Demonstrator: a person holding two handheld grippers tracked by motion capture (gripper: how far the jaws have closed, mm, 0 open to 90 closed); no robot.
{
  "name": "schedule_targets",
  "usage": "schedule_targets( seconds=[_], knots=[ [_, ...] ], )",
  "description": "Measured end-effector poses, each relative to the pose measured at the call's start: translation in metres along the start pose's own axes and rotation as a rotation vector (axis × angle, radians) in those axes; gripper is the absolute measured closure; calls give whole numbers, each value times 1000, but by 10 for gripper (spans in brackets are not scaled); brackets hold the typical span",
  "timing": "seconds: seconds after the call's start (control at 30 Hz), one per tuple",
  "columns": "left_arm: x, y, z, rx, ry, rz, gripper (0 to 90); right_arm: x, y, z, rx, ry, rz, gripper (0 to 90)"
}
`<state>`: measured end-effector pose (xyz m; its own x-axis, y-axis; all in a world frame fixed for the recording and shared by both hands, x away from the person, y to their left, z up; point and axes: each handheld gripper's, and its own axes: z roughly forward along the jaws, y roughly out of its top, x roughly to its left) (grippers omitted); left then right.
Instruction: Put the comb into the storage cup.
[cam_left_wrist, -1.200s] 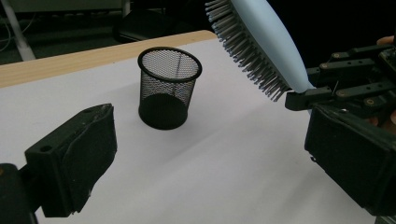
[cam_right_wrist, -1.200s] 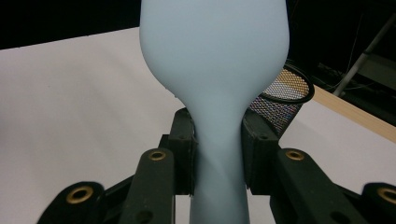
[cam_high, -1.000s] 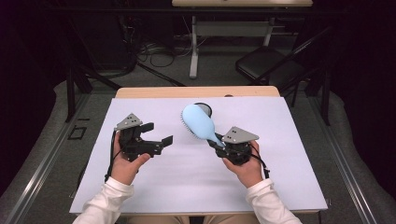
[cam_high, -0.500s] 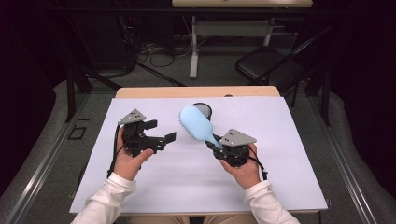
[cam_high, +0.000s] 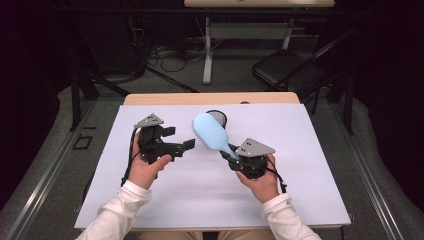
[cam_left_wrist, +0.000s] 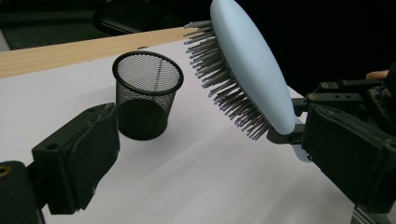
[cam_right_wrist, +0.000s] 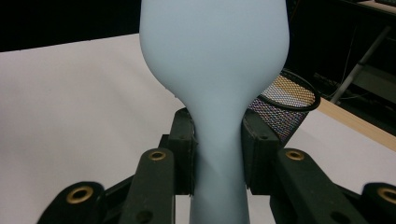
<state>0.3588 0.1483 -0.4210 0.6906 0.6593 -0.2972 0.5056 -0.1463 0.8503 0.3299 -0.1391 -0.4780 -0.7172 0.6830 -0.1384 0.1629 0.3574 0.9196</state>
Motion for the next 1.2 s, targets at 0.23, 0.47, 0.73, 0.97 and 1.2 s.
schedule_targets(
  seconds=[0.23,0.47,0.73,0.97,1.2],
  knots=[
    [-1,3,3,-9,-16,-23,59,0,0,0,-3,0,-1,689],
    [0,6,6,-21,-37,-65,86,1,0,1,-4,-1,-2,689],
    [4,9,10,-24,-49,-105,117,2,0,0,-6,0,-7,689],
    [7,12,14,-2,-52,-121,118,3,0,0,-9,1,-7,689],
    [6,16,16,6,-54,-128,135,3,0,0,-12,1,-12,689]
  ],
)
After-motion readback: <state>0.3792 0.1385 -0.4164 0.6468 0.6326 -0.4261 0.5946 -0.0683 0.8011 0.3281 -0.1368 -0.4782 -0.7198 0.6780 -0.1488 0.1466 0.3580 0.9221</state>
